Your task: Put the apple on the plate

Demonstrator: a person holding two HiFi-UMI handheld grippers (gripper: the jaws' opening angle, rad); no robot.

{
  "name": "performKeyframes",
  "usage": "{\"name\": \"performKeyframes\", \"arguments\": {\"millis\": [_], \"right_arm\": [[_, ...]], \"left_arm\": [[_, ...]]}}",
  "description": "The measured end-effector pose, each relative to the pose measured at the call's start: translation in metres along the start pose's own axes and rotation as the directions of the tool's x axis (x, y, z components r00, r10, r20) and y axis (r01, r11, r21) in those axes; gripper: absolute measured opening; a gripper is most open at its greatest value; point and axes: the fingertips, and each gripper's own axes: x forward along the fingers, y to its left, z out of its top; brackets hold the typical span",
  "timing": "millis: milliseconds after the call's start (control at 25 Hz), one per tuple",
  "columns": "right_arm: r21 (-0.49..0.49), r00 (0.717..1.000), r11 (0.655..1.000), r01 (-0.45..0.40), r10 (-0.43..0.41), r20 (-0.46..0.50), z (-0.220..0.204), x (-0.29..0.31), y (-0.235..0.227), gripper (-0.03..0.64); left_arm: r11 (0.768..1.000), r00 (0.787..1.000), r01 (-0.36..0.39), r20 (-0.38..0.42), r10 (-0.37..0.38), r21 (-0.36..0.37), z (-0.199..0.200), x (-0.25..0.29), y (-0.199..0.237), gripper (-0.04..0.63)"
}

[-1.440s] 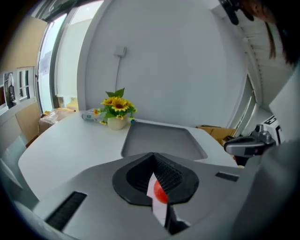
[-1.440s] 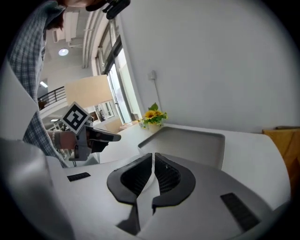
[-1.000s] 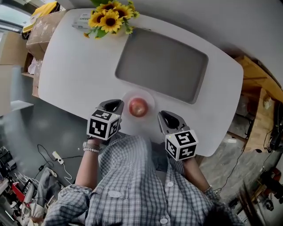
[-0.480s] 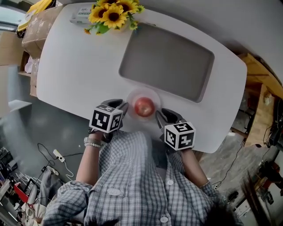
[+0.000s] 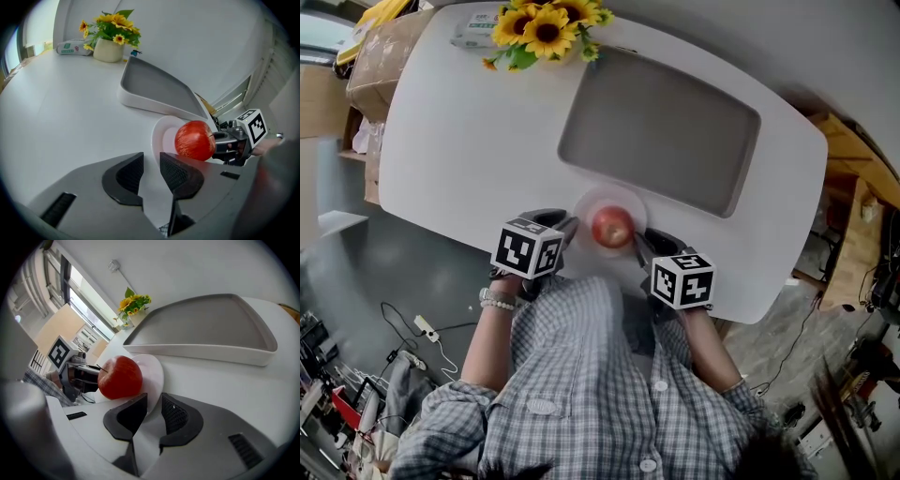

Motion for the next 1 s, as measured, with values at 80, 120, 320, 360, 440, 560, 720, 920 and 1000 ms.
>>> {"name": "performKeyframes", "arguments": {"millis": [80,120,320,360,440,560,720,920,1000], "right_arm": [[0.014,1.0,1.0,-0.002,0.002,0.0,0.0007,0.0003,-0.0019,0.081],[0.021,1.0,1.0,-0.005,0.005,0.0,0.0008,0.0001,-0.0025,0.081],[0.036,1.0,0.999,-0.02,0.02,0.0,0.0011,0.0008,-0.003,0.081],[0.039,1.0,0.999,-0.022,0.022,0.0,0.0012,0.001,-0.0031,0.081],[0.054,1.0,0.998,-0.026,0.026,0.004,0.0013,0.0011,-0.0041,0.081],[0.09,0.999,0.995,-0.036,0.035,0.012,0.0015,0.001,-0.0063,0.081],[0.14,0.998,0.988,-0.067,0.064,0.025,0.002,0.0017,-0.0066,0.075],[0.231,0.996,0.969,-0.089,0.086,0.022,0.0006,0.0015,-0.0065,0.063],[0.251,0.996,0.964,-0.087,0.085,0.017,-0.0002,0.0002,-0.0074,0.06]], "left_arm": [[1.0,1.0,0.006,-0.009,-0.006,0.007,0.0003,0.0005,0.0002,0.095],[1.0,1.0,0.009,-0.014,-0.008,0.014,0.0001,0.0006,-0.0002,0.095],[0.998,0.999,0.019,-0.046,-0.016,0.059,-0.0009,0.0013,-0.0006,0.095],[0.998,0.999,0.019,-0.05,-0.016,0.061,-0.0008,0.0015,-0.0003,0.095],[0.998,0.998,0.031,-0.056,-0.028,0.05,-0.0017,0.0028,-0.0023,0.095],[0.998,0.996,0.064,-0.059,-0.064,0.001,-0.0045,0.0068,-0.0092,0.084],[0.995,0.996,0.08,-0.04,-0.082,-0.061,-0.0054,0.0082,-0.0074,0.072],[0.986,0.993,0.097,-0.059,-0.106,-0.134,-0.0059,0.0088,-0.0088,0.063],[0.984,0.992,0.093,-0.065,-0.104,-0.149,-0.0059,0.0092,-0.0095,0.06]]}}
